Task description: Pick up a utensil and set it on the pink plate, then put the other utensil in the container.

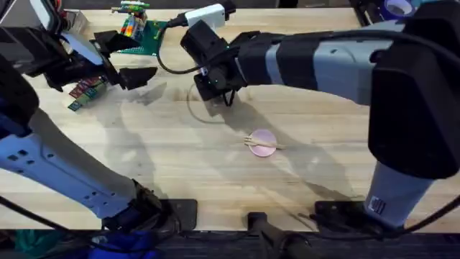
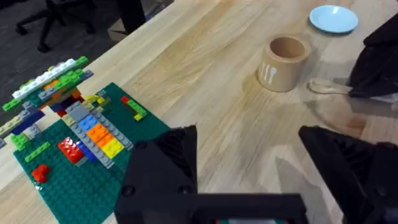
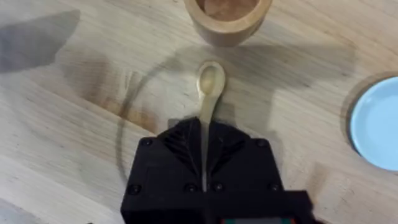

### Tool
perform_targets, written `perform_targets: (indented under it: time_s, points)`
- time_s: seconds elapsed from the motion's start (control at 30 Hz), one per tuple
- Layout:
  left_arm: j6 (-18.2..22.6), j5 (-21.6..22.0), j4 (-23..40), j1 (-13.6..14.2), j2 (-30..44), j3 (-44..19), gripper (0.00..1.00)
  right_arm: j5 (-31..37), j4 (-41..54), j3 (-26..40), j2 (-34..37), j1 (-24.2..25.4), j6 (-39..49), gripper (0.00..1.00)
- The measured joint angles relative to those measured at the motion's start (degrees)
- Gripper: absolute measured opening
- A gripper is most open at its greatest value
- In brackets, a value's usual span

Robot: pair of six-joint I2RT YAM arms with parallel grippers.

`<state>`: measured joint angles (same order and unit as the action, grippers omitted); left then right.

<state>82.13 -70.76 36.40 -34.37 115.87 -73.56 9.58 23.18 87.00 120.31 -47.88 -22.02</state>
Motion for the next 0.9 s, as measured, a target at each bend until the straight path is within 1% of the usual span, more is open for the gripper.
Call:
perform_targets:
  time_s: [0.23, 0.37, 0.47, 0.6, 0.77, 0.9]
  points:
    - [0.0, 0.0, 0.0, 0.0, 0.0, 0.0, 0.993, -0.7, 2.1, 0.3, -0.3, 0.0, 2.8, 0.031]
    - [0.0, 0.0, 0.0, 0.0, 0.0, 0.0, 0.992, -1.9, 6.4, 0.2, -1.8, -0.2, 5.1, 0.031]
    - [0.0, 0.0, 0.0, 0.0, 0.0, 0.0, 0.993, -2.5, 8.7, 0.0, -3.8, -0.3, 6.1, 0.031]
    - [0.0, 0.0, 0.0, 0.0, 0.0, 0.0, 0.994, -3.0, 10.0, -0.1, -8.2, -0.4, 8.0, 0.032]
    - [0.0, 0.0, 0.0, 0.0, 0.0, 0.0, 0.994, -3.1, 9.8, -0.1, -13.5, -0.4, 13.9, 0.032]
    - [0.0, 0.0, 0.0, 0.0, 0.0, 0.0, 0.994, -3.2, 7.7, -0.1, -15.2, -0.2, 21.4, 0.032]
